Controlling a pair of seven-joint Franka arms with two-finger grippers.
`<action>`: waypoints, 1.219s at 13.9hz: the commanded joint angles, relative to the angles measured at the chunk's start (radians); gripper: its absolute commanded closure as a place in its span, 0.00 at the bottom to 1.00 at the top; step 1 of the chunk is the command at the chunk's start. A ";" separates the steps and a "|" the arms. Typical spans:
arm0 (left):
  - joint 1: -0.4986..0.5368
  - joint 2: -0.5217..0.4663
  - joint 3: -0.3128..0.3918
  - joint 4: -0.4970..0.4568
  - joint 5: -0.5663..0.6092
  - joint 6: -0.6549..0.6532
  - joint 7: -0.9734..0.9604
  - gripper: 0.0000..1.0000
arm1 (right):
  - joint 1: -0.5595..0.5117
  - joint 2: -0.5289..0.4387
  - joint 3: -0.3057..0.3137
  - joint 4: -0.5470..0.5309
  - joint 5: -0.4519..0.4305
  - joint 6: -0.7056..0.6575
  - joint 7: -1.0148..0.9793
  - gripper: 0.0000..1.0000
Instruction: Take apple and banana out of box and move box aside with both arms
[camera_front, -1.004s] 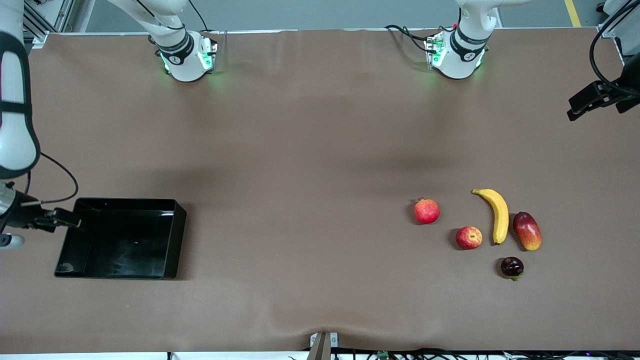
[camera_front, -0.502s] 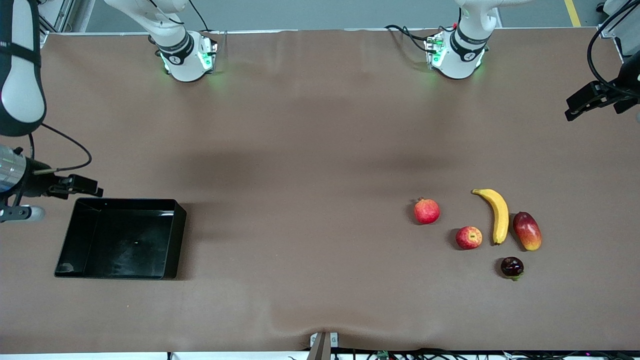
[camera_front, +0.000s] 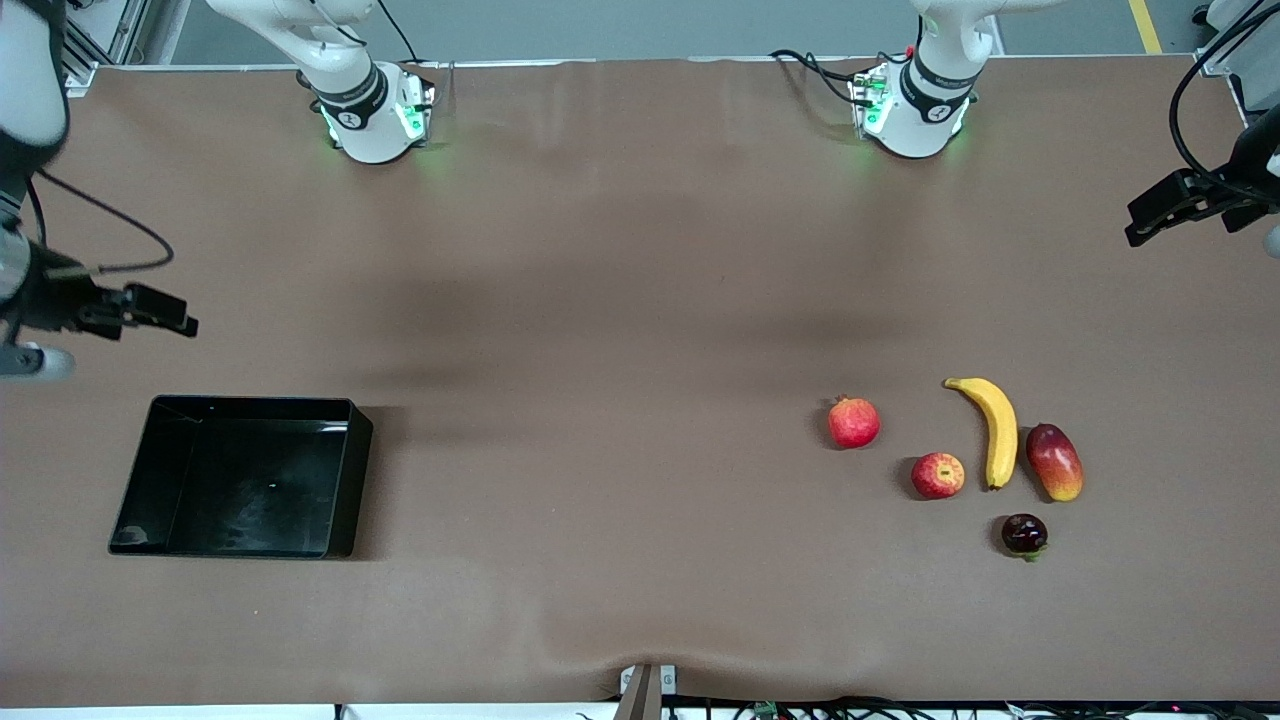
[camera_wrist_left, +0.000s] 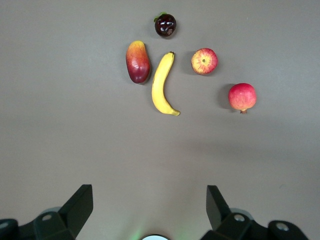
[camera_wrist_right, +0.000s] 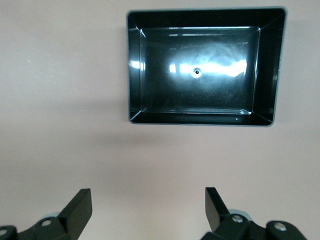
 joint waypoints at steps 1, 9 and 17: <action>0.003 0.006 -0.003 0.026 -0.017 -0.009 0.012 0.00 | 0.016 -0.068 -0.003 -0.005 -0.021 -0.041 0.048 0.00; -0.002 0.000 -0.009 0.026 -0.017 -0.011 0.011 0.00 | 0.048 -0.169 -0.054 -0.022 -0.021 -0.133 0.052 0.00; 0.000 0.000 -0.019 0.035 -0.020 -0.011 0.011 0.00 | 0.082 -0.179 -0.079 -0.022 -0.091 -0.180 0.080 0.00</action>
